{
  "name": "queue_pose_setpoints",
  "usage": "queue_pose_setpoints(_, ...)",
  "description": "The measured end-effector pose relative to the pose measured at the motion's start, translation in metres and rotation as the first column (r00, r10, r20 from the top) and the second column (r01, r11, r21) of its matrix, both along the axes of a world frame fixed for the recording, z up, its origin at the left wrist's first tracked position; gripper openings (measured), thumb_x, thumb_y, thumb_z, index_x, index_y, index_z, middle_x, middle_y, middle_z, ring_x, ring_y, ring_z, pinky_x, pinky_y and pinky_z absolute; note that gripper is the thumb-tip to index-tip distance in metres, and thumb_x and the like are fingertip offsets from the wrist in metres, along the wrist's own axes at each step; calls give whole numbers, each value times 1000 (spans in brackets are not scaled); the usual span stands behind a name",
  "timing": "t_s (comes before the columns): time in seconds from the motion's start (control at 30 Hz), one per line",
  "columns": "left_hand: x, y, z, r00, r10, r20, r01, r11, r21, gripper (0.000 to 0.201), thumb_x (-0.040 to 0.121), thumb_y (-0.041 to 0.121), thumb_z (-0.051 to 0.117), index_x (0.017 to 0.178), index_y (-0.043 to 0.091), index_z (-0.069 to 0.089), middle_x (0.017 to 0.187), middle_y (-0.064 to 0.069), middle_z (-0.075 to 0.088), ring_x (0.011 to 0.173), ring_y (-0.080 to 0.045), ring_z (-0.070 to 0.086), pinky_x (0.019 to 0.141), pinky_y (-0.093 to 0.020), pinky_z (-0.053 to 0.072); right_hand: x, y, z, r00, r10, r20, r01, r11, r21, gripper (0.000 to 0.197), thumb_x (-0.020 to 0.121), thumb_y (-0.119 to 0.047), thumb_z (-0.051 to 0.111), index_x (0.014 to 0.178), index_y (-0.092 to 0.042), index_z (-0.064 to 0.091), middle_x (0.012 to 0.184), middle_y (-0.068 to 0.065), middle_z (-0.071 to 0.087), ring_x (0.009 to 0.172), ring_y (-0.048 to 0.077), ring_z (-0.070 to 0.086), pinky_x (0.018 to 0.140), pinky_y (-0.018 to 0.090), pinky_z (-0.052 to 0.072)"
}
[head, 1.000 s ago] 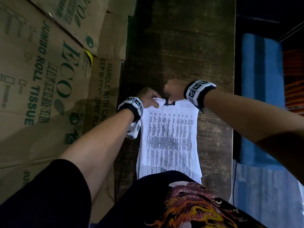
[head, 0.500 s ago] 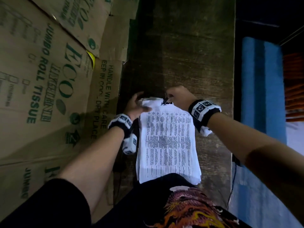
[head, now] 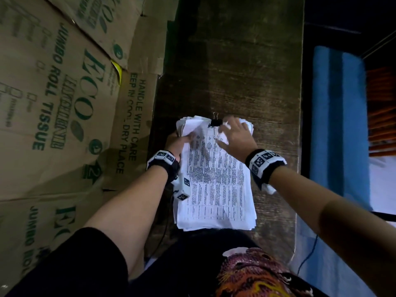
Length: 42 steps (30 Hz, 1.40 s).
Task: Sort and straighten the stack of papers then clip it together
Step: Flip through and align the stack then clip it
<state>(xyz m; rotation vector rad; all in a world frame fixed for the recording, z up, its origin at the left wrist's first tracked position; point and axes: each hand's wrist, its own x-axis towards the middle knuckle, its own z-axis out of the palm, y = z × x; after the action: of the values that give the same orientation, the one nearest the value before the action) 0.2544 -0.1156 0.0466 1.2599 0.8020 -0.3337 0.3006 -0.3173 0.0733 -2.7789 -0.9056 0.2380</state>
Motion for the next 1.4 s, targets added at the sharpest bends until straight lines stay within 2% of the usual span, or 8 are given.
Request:
queue_pose_setpoints(0.2,-2,1,14,998,-51,-28,48,995,-90,47,57,35,85,99,21,70,102,-4,74,102,-28,67,93,-52,49,42,21,19,938,-90,-334,52,991,-122,96,74,-42,79,149,-16,25,151,11,38,138,28,38,114,43,23)
queue_pose_setpoints(0.53,-13,8,31,984,-169,56,176,970,-166,58,70,15,80,122,3,58,120,-19,65,109,-34,64,96,-51,50,79,33,60,799,-23,-601,-35,996,-84,18,72,-20,82,77,-14,66,77,2,67,71,20,58,57,25,40)
queue_pose_setpoints(0.73,-50,6,-2,946,-244,-213,265,961,76,99,65,22,86,144,3,30,148,-13,39,139,-30,34,108,-39,31,88,8,56,875,-114,-471,165,984,70,33,75,-18,81,102,-9,64,98,7,69,90,22,63,82,39,54)
queue_pose_setpoints(0.9,-44,2,-5,973,-147,-176,156,987,40,90,69,18,84,143,8,33,145,-11,41,140,-28,31,107,-38,28,63,-62,0,640,-593,-488,715,692,97,71,71,-64,74,122,-19,51,120,2,58,110,21,56,93,36,47)
queue_pose_setpoints(1.07,-16,-2,-9,983,-130,-126,130,991,-13,115,48,41,94,144,16,36,149,-9,41,138,-28,35,115,-49,24,4,-97,-35,473,-440,-763,746,661,82,51,84,-57,64,114,-17,64,113,10,69,93,16,64,81,28,49)
queue_pose_setpoints(1.2,24,-20,3,982,-183,-56,177,979,-99,74,63,34,86,127,10,58,135,0,55,129,-17,42,114,-41,23,4,-108,-11,193,-284,-939,848,531,14,63,70,-57,76,106,-6,65,99,8,70,87,24,69,80,36,54)
queue_pose_setpoints(1.33,74,-51,14,964,-264,-19,262,963,-69,99,53,44,90,137,16,46,145,-3,46,139,-22,35,117,-49,22,36,-114,-1,293,-286,-913,905,390,168,37,76,-12,81,109,-1,68,107,17,72,95,29,72,82,47,58)
queue_pose_setpoints(1.4,98,-67,15,952,-307,8,307,951,26,90,68,14,84,142,14,34,140,0,48,130,-17,42,113,-42,30,54,-119,-8,321,-417,-850,919,355,173,39,75,-13,82,108,4,67,105,13,72,94,27,71,89,51,55)
